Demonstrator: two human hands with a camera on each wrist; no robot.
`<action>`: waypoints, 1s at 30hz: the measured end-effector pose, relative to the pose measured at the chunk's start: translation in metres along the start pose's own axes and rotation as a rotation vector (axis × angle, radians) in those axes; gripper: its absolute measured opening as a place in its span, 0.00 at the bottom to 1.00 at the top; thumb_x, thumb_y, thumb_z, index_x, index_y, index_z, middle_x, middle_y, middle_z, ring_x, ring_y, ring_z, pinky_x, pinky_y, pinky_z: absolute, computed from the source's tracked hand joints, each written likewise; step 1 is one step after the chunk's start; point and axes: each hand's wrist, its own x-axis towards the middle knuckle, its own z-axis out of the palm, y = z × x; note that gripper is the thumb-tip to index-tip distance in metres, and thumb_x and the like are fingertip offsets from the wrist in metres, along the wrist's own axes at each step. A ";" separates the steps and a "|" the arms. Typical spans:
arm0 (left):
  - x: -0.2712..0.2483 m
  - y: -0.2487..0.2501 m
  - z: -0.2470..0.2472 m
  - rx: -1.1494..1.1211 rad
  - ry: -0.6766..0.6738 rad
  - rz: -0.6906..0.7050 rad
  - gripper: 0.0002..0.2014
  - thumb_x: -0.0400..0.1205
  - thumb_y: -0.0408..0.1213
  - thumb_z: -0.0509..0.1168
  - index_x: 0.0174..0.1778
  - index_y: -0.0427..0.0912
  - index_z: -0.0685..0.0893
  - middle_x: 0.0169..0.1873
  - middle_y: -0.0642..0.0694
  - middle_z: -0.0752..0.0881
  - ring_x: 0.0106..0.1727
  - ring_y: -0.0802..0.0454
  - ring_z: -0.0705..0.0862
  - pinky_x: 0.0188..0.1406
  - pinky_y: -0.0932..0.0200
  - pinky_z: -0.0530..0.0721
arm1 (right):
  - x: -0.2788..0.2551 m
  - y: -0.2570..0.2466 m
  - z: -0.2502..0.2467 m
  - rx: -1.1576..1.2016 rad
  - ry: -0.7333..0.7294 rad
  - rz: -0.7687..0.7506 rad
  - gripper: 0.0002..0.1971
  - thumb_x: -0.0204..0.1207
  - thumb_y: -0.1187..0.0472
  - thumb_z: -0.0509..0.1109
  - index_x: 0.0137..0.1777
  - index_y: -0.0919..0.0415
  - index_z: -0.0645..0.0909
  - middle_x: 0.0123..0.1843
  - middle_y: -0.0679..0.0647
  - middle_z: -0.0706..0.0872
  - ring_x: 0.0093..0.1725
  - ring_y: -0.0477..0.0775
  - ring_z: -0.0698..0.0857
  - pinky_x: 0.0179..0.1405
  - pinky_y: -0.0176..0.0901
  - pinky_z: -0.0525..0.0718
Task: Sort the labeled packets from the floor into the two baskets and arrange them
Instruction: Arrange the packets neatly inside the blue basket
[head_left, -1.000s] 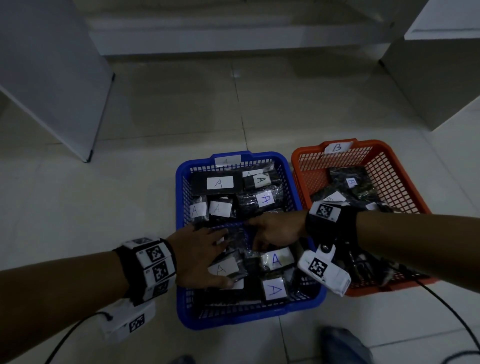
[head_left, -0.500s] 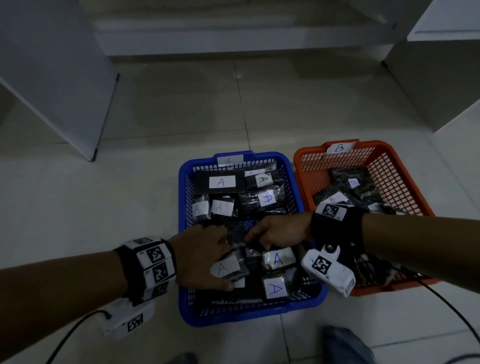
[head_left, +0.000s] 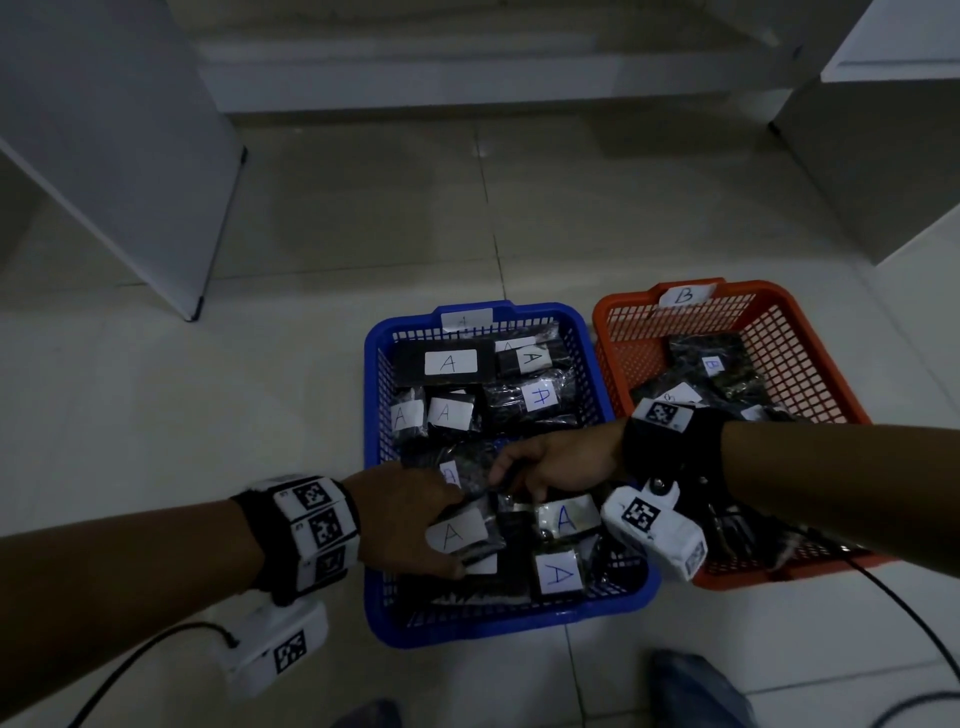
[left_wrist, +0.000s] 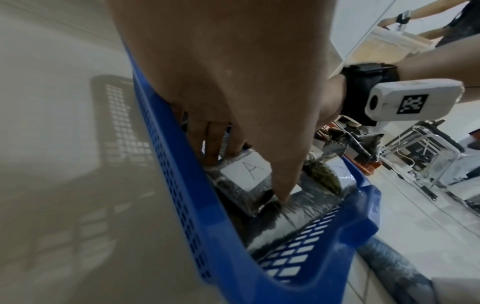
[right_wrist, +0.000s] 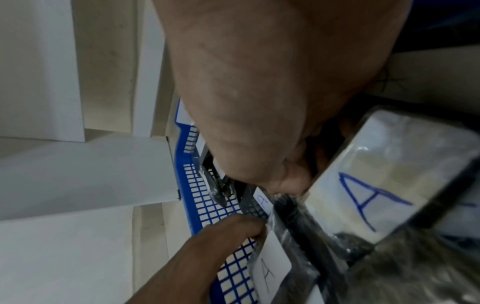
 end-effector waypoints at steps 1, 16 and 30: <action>0.000 0.001 -0.001 0.005 -0.008 -0.009 0.30 0.78 0.69 0.64 0.64 0.49 0.78 0.54 0.53 0.80 0.48 0.57 0.78 0.47 0.62 0.76 | 0.001 0.001 -0.001 0.020 -0.003 -0.001 0.21 0.77 0.72 0.62 0.65 0.50 0.79 0.56 0.58 0.81 0.45 0.51 0.76 0.35 0.37 0.73; 0.000 0.004 -0.007 -0.047 -0.071 -0.045 0.31 0.75 0.68 0.68 0.64 0.49 0.74 0.42 0.59 0.75 0.38 0.61 0.72 0.35 0.68 0.69 | 0.005 0.005 0.006 -0.140 0.086 -0.086 0.14 0.87 0.66 0.60 0.67 0.60 0.82 0.39 0.43 0.82 0.25 0.33 0.75 0.26 0.25 0.73; -0.004 -0.009 -0.004 -0.169 0.071 0.078 0.17 0.82 0.50 0.70 0.63 0.47 0.79 0.49 0.53 0.81 0.44 0.60 0.78 0.44 0.64 0.78 | -0.008 0.000 0.011 -0.365 0.263 -0.280 0.10 0.81 0.49 0.72 0.45 0.51 0.92 0.42 0.45 0.92 0.38 0.41 0.86 0.45 0.43 0.87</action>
